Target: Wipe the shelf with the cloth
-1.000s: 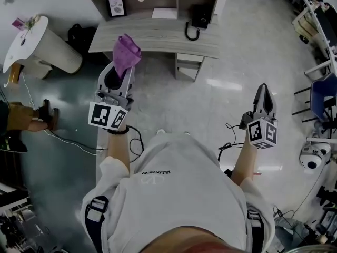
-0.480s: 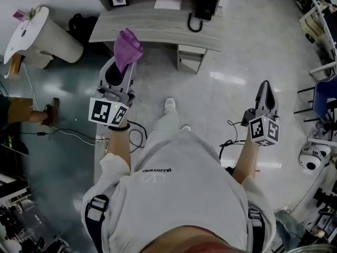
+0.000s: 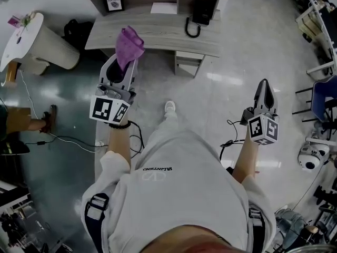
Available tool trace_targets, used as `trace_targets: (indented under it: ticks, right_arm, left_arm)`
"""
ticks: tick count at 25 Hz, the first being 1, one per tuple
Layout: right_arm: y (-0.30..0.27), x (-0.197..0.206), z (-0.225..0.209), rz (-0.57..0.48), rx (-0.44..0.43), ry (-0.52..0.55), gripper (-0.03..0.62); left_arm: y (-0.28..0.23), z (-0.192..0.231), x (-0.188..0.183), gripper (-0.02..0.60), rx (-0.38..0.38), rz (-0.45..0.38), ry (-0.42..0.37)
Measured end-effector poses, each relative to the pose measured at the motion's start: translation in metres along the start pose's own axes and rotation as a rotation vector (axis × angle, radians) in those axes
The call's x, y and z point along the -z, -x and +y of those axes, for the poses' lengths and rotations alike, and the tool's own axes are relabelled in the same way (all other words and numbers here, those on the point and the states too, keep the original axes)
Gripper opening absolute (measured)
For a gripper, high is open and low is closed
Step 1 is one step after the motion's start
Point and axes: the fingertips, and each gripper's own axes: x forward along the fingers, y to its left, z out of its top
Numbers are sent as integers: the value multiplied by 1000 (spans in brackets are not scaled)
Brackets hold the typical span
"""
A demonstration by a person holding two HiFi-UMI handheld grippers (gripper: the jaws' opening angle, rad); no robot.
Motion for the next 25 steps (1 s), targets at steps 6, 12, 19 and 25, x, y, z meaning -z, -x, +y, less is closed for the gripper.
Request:
trace_targets:
  ticks: [6,12,19,25]
  right_arm:
    - [-37,2,-2,4,23,6,0]
    - [-86,4,-1,16,44,8,0]
    - [-140,10,14,20,63,16,0]
    - [-179,11,34,18,75,25,0]
  left_arm:
    - [-39,21,18,103,26,1,21]
    - [-85,52,34,103,44,4,37]
    - [-128,89,56,103,73,7,37]
    - [-151,120,75,103,89,19,48]
